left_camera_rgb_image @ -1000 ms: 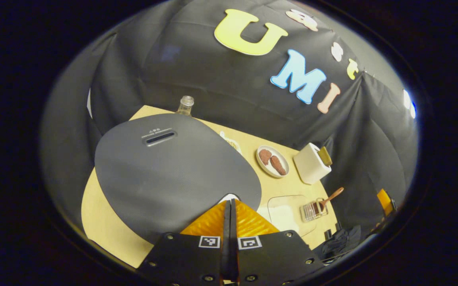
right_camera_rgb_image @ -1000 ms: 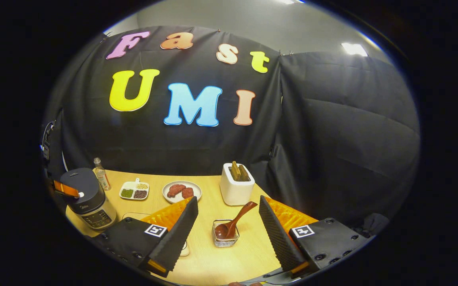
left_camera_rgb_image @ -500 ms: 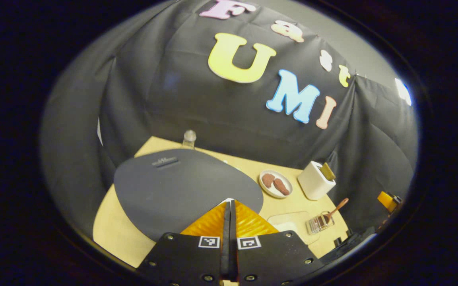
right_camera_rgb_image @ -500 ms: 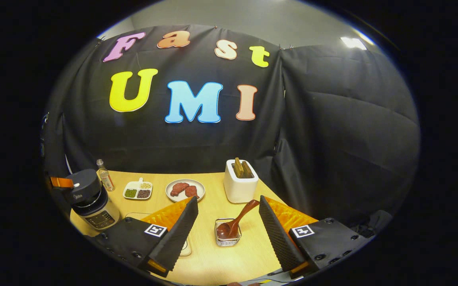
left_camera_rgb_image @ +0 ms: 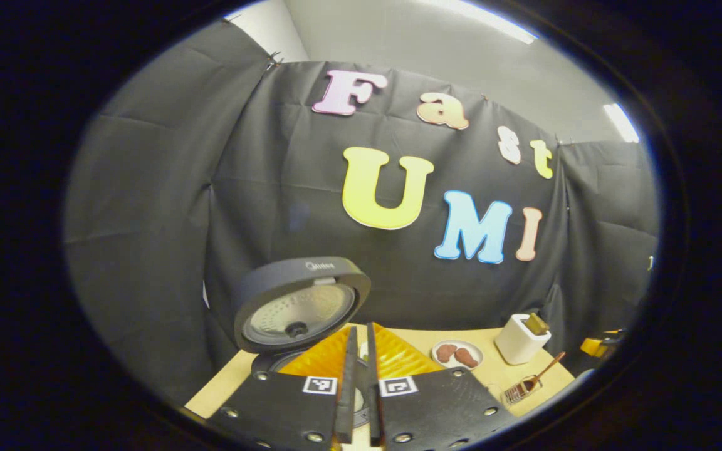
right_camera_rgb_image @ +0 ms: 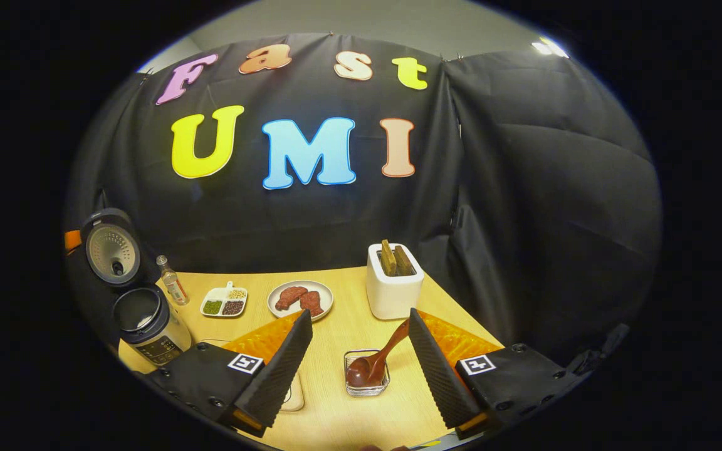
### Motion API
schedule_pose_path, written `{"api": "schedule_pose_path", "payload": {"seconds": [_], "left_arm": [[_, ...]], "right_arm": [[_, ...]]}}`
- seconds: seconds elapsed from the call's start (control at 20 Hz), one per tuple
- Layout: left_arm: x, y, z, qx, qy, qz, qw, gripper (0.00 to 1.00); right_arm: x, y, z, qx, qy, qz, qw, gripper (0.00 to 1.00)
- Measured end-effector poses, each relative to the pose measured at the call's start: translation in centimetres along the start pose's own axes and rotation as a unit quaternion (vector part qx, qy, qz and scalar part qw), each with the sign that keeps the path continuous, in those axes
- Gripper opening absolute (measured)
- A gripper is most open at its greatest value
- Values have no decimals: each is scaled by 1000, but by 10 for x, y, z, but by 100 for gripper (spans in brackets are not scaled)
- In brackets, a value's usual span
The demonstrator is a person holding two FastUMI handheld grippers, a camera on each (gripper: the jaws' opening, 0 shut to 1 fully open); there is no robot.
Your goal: Close the left gripper, press the button to open the rice cooker; take a wooden spoon from the chopstick holder with the right hand, scoop a spoonful of rice and pour it into the rice cooker, then put the wooden spoon back into the chopstick holder.
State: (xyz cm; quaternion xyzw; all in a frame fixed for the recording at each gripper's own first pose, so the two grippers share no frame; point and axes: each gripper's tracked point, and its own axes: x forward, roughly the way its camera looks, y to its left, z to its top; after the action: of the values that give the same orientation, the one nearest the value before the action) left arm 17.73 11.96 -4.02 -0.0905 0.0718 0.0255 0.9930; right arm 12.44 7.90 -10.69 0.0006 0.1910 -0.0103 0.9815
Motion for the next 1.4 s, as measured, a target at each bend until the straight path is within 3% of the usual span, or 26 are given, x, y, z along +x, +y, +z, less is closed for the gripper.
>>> {"api": "schedule_pose_path", "payload": {"seconds": [0.2,0.35,0.6,0.65,0.75,0.85,0.9,1.1,1.2,1.25,1.35,1.4], "left_arm": [[-29,7,-4,16,-14,75,997,97],[-40,-7,-15,-4,-1,89,996,96],[-49,-14,-29,15,28,121,992,97],[-52,-16,-33,16,34,127,991,97],[-58,-18,-40,18,47,140,989,98],[-65,-20,-45,22,58,153,986,96],[-70,-20,-48,25,61,161,985,96],[-94,-23,-57,38,76,192,978,97],[-103,-29,-65,42,85,204,974,96],[-106,-33,-67,43,88,209,973,97],[-109,-44,-70,46,91,212,972,96],[-109,-49,-73,48,92,213,971,96]], "right_arm": [[26,-22,-15,19,25,-3,1000,98],[47,-37,-32,39,50,-4,998,98],[87,-56,-61,93,106,-3,990,93],[97,-56,-68,103,115,1,988,98],[115,-59,-83,118,139,6,983,93],[134,-55,-97,138,162,18,977,94],[143,-53,-104,149,173,25,973,99],[174,-44,-132,188,214,45,957,93],[185,-40,-135,200,223,57,952,93],[190,-39,-136,206,226,64,950,98],[195,-35,-132,215,227,81,946,95],[198,-34,-130,219,224,88,945,87]]}}
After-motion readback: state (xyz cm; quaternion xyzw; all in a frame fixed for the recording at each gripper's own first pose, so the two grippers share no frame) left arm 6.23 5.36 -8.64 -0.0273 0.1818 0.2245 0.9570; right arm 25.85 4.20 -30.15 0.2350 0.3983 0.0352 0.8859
